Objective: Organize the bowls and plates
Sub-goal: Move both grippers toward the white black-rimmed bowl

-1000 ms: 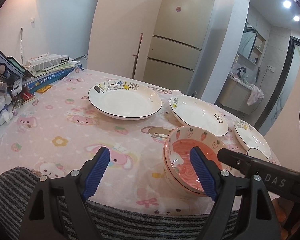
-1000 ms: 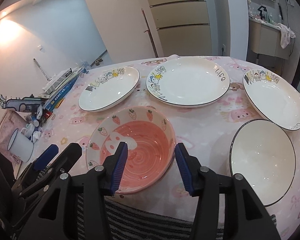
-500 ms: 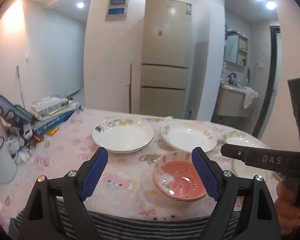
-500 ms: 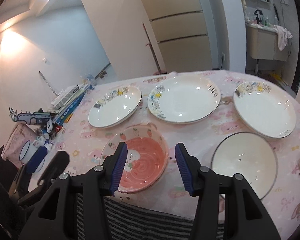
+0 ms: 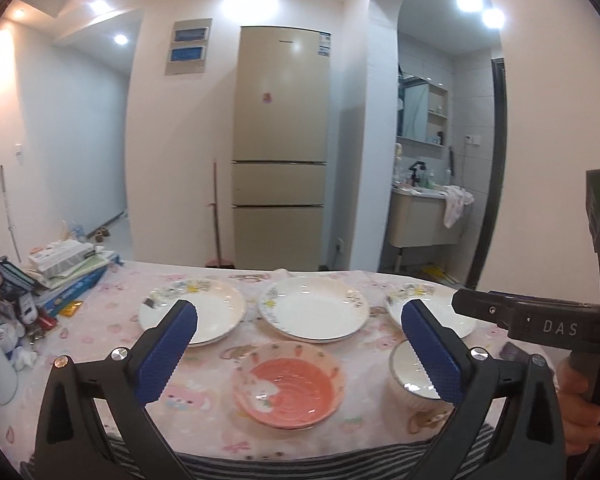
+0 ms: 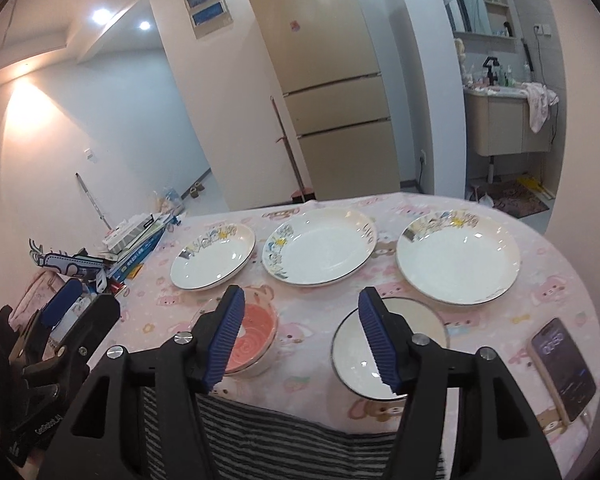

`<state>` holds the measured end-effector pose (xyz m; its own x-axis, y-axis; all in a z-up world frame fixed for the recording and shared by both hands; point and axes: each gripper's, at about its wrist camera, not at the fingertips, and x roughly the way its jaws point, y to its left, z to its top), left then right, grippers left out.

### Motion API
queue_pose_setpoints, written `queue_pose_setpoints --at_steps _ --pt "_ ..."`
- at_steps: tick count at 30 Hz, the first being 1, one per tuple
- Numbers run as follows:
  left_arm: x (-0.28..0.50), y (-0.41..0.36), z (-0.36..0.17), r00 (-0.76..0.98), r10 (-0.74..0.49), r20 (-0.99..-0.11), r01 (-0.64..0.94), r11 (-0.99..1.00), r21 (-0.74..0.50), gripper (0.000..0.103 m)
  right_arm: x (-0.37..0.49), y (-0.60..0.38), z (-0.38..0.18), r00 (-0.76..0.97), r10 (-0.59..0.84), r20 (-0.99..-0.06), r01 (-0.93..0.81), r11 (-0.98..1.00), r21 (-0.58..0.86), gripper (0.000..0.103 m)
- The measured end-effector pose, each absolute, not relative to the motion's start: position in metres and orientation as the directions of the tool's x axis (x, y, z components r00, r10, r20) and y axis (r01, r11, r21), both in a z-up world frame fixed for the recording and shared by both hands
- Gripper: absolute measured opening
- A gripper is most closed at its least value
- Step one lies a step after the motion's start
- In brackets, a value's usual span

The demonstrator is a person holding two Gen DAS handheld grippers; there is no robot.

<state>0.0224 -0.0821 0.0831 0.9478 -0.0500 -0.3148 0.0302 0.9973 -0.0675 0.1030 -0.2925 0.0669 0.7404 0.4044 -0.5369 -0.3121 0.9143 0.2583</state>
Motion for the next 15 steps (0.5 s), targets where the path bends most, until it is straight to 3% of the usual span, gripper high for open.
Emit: queue_pose_setpoints --at_steps 4,15 --pt "0.033 -0.101 0.084 0.936 -0.088 -0.341 0.073 0.996 -0.058 0.103 0.103 -0.312 0.065 0.764 0.38 -0.522 -0.281 0.924 0.26 0.062" --pt "0.086 -0.121 0.049 0.801 -0.276 -0.531 0.164 0.954 -0.249 0.103 0.116 -0.348 0.032 0.744 0.316 -0.589 -0.187 0.944 0.271 0.062"
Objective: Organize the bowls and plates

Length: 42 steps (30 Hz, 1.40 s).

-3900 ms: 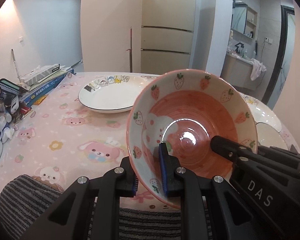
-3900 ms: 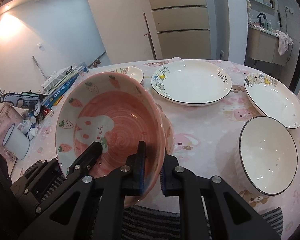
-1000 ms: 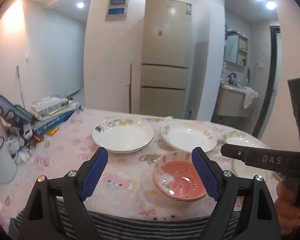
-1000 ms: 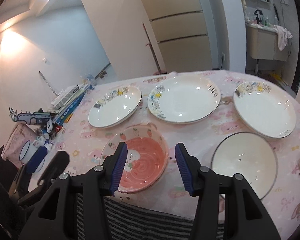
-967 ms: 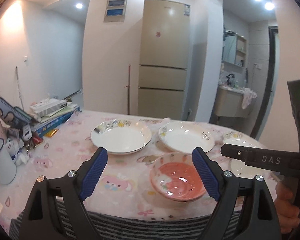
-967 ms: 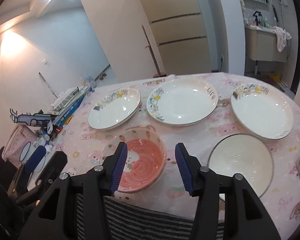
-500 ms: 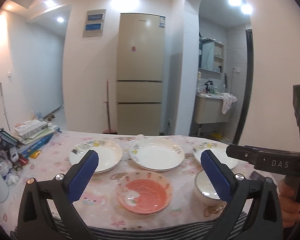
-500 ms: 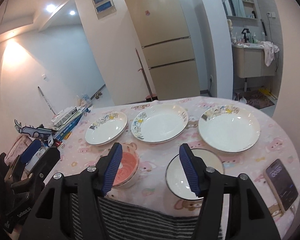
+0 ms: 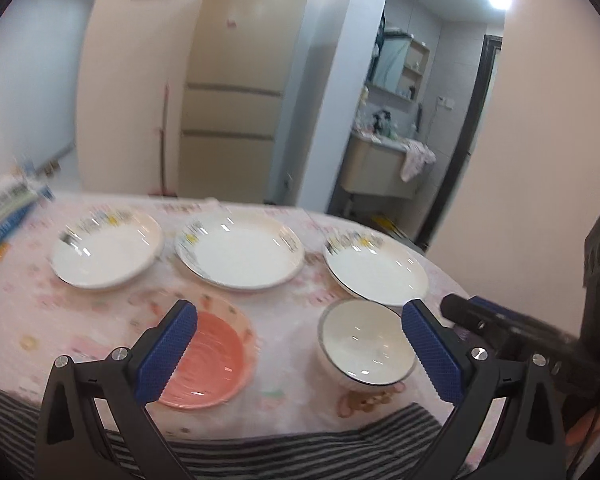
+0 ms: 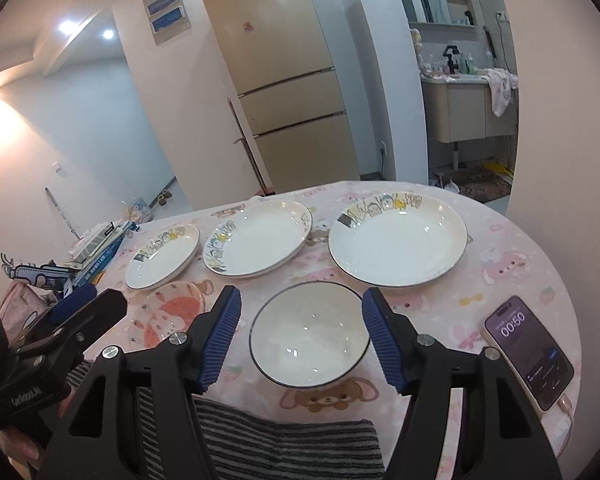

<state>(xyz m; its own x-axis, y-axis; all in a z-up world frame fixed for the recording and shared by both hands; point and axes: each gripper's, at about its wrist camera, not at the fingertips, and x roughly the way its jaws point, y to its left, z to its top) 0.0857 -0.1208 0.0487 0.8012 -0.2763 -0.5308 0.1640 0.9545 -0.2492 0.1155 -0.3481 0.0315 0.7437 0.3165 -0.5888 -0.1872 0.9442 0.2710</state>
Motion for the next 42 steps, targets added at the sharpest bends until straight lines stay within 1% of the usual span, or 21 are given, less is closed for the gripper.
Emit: queue_pose_setpoints --at_steps 4,6,8,9,11,14,17,19,23,25,26,27,28,30,31,33,35,40,42 --pt "0.104 -0.133 0.035 0.75 -0.292 -0.593 0.172 0.953 -0.251 0.103 0.12 -0.355 0.019 0.729 0.297 -0.616 -0.165 0.951 0.263 0.062" --pt "0.114 -0.141 0.027 0.727 -0.28 -0.628 0.172 0.958 -0.228 0.102 0.123 -0.361 0.013 0.738 0.252 -0.626 -0.121 0.962 0.243 0.062" --pt "0.124 -0.147 0.02 0.699 -0.28 -0.658 0.174 0.959 -0.224 0.094 0.126 -0.368 0.007 0.76 0.184 -0.624 -0.058 0.975 0.216 0.062" --pt "0.129 -0.149 0.014 0.674 -0.288 -0.681 0.175 0.957 -0.232 0.092 0.129 -0.369 0.004 0.755 0.181 -0.631 -0.053 0.975 0.216 0.061" --pt "0.138 -0.154 0.001 0.618 -0.328 -0.715 0.186 0.944 -0.272 0.084 0.138 -0.373 -0.006 0.711 0.231 -0.665 -0.064 0.962 0.266 0.06" --pt "0.148 -0.16 -0.011 0.585 -0.327 -0.742 0.17 0.944 -0.282 0.081 0.15 -0.373 -0.019 0.649 0.278 -0.708 -0.077 0.95 0.303 0.058" --pt "0.156 -0.169 -0.021 0.559 -0.296 -0.775 0.173 0.955 -0.24 0.076 0.156 -0.367 -0.03 0.609 0.282 -0.741 -0.09 0.953 0.289 0.057" --pt "0.162 -0.174 -0.029 0.543 -0.234 -0.807 0.15 0.972 -0.181 0.073 0.16 -0.366 -0.039 0.574 0.304 -0.76 -0.086 0.946 0.313 0.055" --pt "0.167 -0.178 -0.036 0.537 -0.208 -0.817 0.157 0.977 -0.146 0.068 0.171 -0.367 -0.056 0.518 0.318 -0.794 -0.045 0.937 0.347 0.053" --pt "0.169 -0.178 -0.037 0.528 -0.231 -0.817 0.161 0.972 -0.171 0.066 0.175 -0.365 -0.061 0.507 0.3 -0.808 -0.03 0.943 0.331 0.047" --pt "0.17 -0.177 -0.037 0.525 -0.236 -0.818 0.159 0.971 -0.177 0.06 0.176 -0.364 -0.064 0.501 0.301 -0.811 -0.029 0.943 0.332 0.044" --pt "0.171 -0.177 -0.037 0.523 -0.232 -0.82 0.156 0.972 -0.175 0.056 0.177 -0.363 -0.066 0.493 0.308 -0.813 -0.03 0.941 0.338 0.04" --pt "0.173 -0.178 -0.038 0.521 -0.226 -0.823 0.152 0.973 -0.172 0.047 0.177 -0.361 -0.069 0.486 0.312 -0.816 -0.029 0.939 0.342 0.035" --pt "0.177 -0.178 -0.038 0.521 -0.213 -0.826 0.141 0.977 -0.162 0.041 0.178 -0.359 -0.072 0.475 0.31 -0.823 -0.026 0.94 0.339 0.029" --pt "0.179 -0.178 -0.036 0.521 -0.224 -0.824 0.148 0.974 -0.171 0.035 0.179 -0.357 -0.073 0.473 0.312 -0.824 -0.028 0.94 0.34 0.028" --pt "0.184 -0.178 -0.035 0.515 -0.239 -0.823 0.158 0.97 -0.183 0.033 0.178 -0.354 -0.071 0.484 0.287 -0.827 -0.032 0.95 0.311 0.027" --pt "0.187 -0.178 -0.033 0.525 -0.222 -0.822 0.148 0.974 -0.169 0.022 0.174 -0.35 -0.068 0.508 0.253 -0.823 -0.047 0.963 0.267 0.027" --pt "0.198 -0.183 -0.04 0.492 -0.238 -0.838 0.16 0.97 -0.182 0.021 0.178 -0.353 -0.072 0.513 0.269 -0.815 -0.037 0.956 0.292 0.023" --pt "0.204 -0.183 -0.047 0.463 -0.256 -0.849 0.151 0.966 -0.209 0.022 0.18 -0.352 -0.074 0.508 0.267 -0.819 -0.039 0.957 0.288 0.022"
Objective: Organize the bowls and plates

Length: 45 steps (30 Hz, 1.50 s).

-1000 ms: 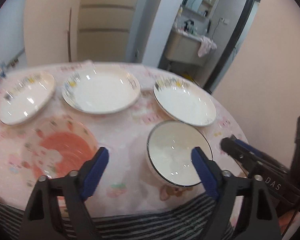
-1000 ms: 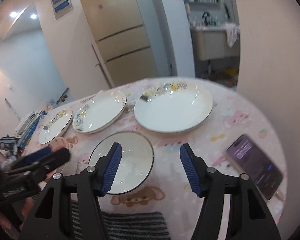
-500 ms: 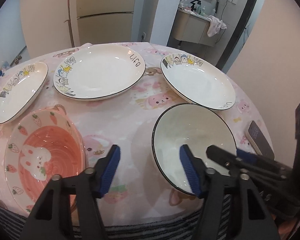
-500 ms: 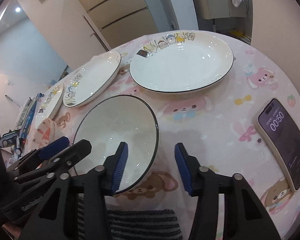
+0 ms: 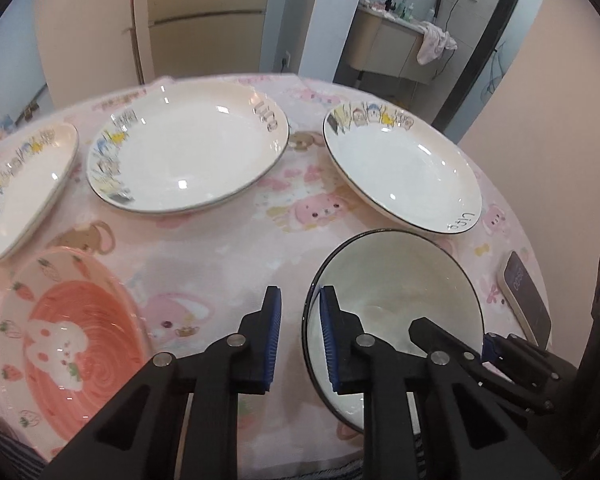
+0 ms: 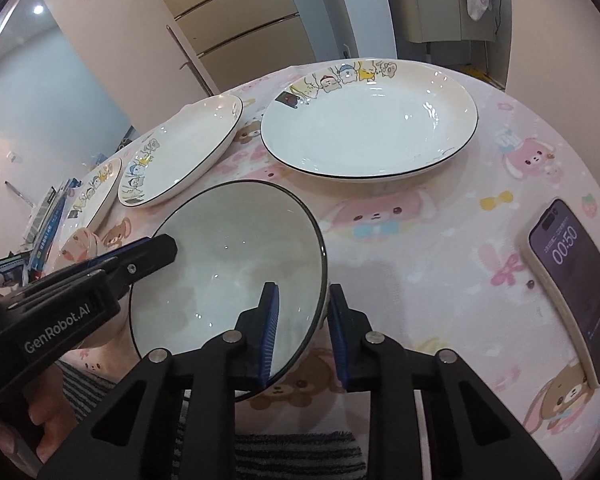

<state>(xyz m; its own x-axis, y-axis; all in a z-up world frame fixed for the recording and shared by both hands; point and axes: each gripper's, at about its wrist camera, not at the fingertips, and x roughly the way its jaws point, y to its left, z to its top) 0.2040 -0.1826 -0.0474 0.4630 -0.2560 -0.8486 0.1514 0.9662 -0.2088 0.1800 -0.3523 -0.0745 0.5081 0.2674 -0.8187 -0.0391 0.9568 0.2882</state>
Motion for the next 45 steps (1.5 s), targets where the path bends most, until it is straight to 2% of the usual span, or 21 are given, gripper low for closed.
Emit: queue_pose_setpoints --at_steps 4,7,12,19,26,33,37,45 --pt "0.211 -0.184 -0.059 0.416 -0.292 -0.861 0.139 0.956 -0.257 0.021 0.184 -0.347 -0.081 0.498 0.241 -0.833 -0.036 0.966 0.257 0.022" --pt "0.208 -0.187 -0.06 0.425 -0.294 -0.856 0.165 0.955 -0.246 0.013 0.186 -0.352 -0.083 0.487 0.28 -0.827 -0.023 0.951 0.308 0.019" --pt "0.206 -0.182 -0.057 0.413 -0.32 -0.853 0.16 0.947 -0.278 0.011 0.186 -0.347 -0.081 0.488 0.242 -0.839 -0.042 0.966 0.254 0.016" --pt "0.195 -0.184 -0.05 0.441 -0.289 -0.85 0.179 0.956 -0.232 0.011 0.182 -0.352 -0.08 0.465 0.296 -0.834 -0.033 0.947 0.318 0.015" --pt "0.179 -0.182 -0.021 0.507 -0.269 -0.819 0.191 0.961 -0.198 0.011 0.171 -0.353 -0.059 0.503 0.336 -0.796 -0.055 0.932 0.359 0.015" --pt "0.154 -0.16 0.016 0.585 -0.259 -0.769 0.168 0.966 -0.198 0.011 0.159 -0.337 -0.013 0.571 0.35 -0.743 -0.12 0.93 0.346 0.015" --pt "0.139 -0.14 0.042 0.643 -0.22 -0.734 0.127 0.975 -0.181 0.012 0.148 -0.311 0.01 0.617 0.347 -0.707 -0.197 0.937 0.288 0.015" --pt "0.12 -0.095 0.077 0.709 -0.159 -0.687 0.044 0.982 -0.182 0.013 0.142 -0.272 0.043 0.639 0.417 -0.646 -0.273 0.909 0.316 0.016"
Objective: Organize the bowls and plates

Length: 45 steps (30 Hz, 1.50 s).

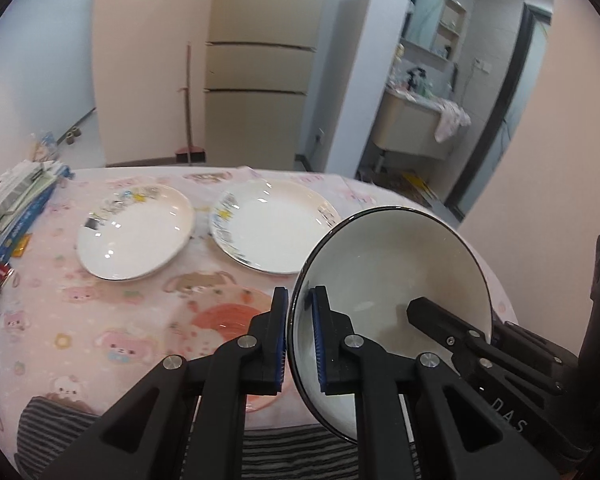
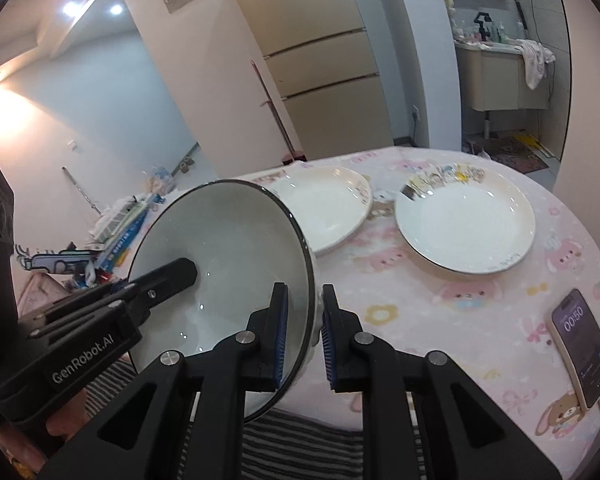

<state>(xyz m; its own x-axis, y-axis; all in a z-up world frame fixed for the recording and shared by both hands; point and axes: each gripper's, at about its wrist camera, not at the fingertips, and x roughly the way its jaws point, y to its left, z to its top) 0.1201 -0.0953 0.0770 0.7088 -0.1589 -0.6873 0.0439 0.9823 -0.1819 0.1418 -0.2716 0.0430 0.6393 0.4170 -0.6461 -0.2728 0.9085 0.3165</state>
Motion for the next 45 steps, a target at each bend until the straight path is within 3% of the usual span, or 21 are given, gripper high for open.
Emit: queue_pose_setpoints --at_steps 13,25,45 --pt "0.111 -0.03 0.097 0.762 -0.094 -0.641 -0.054 0.977 -0.208 0.013 0.147 -0.211 0.07 0.636 0.459 -0.62 -0.35 0.888 0.298 0.016" --pt "0.108 0.011 0.049 0.727 -0.134 -0.673 -0.1 0.95 -0.297 0.013 0.151 -0.177 0.039 0.557 0.469 -0.685 -0.371 0.879 0.3 0.016" --pt "0.13 0.014 -0.002 0.7 -0.178 -0.691 -0.048 0.955 -0.294 0.013 0.158 -0.159 -0.002 0.547 0.379 -0.746 -0.32 0.919 0.232 0.017"
